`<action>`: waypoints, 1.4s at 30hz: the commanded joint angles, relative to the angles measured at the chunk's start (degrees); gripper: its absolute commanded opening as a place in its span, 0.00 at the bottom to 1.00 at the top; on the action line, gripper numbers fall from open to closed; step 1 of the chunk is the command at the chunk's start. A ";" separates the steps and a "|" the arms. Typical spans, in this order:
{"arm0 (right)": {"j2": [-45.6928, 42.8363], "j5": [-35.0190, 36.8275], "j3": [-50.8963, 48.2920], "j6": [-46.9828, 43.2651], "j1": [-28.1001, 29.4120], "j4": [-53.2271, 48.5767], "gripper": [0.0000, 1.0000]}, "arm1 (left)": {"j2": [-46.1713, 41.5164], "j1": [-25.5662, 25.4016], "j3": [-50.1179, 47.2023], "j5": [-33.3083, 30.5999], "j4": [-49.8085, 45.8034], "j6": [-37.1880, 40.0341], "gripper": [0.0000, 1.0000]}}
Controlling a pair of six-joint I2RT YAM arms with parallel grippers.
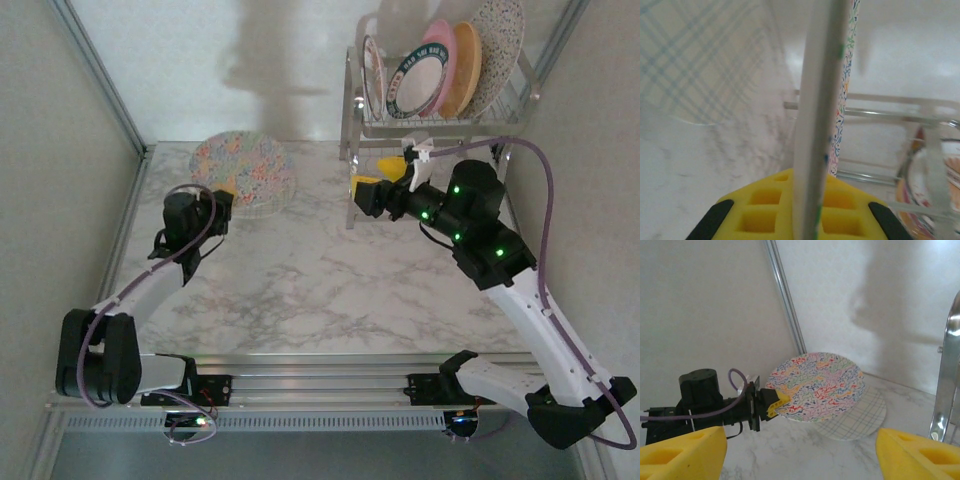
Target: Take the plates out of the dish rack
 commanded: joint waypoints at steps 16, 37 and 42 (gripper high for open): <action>-0.50 0.21 -2.71 -7.97 3.03 4.08 0.88 | 23.24 2.60 3.12 2.43 24.58 -2.27 0.00; 0.57 0.47 -2.55 -7.27 3.29 5.14 0.89 | 35.83 3.09 10.15 5.92 25.93 -2.08 0.00; 0.73 0.68 -2.55 -7.56 3.31 5.38 0.89 | 37.35 3.14 11.16 6.16 25.75 -1.94 0.00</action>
